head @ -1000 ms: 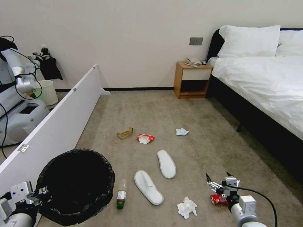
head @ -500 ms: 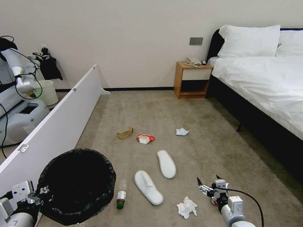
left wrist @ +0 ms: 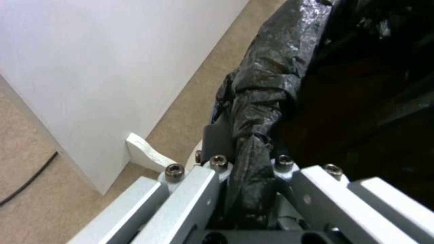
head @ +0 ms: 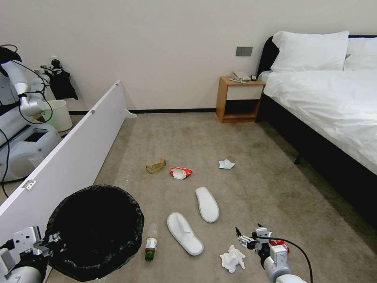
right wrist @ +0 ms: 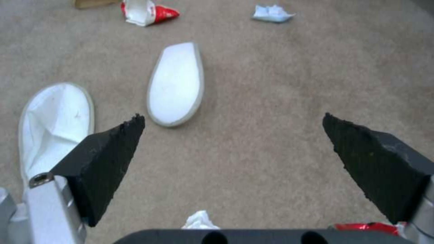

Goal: Pick up the trash bin, then pick up the garbage from the floor and place it into the trash bin.

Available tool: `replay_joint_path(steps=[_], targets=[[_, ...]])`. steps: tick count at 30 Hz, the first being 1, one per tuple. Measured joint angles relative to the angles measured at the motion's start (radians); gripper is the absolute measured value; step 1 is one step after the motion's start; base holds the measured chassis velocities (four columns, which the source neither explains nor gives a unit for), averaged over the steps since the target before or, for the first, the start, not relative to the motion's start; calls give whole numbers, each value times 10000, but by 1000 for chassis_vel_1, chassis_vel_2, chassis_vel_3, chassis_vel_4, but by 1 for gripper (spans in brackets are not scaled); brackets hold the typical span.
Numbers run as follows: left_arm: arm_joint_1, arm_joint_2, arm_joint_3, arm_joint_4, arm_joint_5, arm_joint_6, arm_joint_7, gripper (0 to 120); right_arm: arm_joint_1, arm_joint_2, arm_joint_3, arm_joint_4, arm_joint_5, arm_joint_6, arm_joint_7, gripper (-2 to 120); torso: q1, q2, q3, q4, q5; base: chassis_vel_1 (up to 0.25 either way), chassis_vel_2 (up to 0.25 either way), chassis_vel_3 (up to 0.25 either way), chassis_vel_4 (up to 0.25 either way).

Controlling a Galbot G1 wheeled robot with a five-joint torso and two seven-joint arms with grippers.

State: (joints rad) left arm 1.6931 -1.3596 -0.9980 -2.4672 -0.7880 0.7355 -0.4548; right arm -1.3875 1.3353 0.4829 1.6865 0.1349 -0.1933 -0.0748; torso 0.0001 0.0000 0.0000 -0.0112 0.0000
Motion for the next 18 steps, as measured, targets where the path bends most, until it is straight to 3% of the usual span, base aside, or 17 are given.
replay_joint_path(steps=[18], targets=[[3,20,12,-59,-3,0,-7,3,-262,-36,-476,-568,-256,-161,56,100,0,0,0,-1,-1,0,0,0,0]])
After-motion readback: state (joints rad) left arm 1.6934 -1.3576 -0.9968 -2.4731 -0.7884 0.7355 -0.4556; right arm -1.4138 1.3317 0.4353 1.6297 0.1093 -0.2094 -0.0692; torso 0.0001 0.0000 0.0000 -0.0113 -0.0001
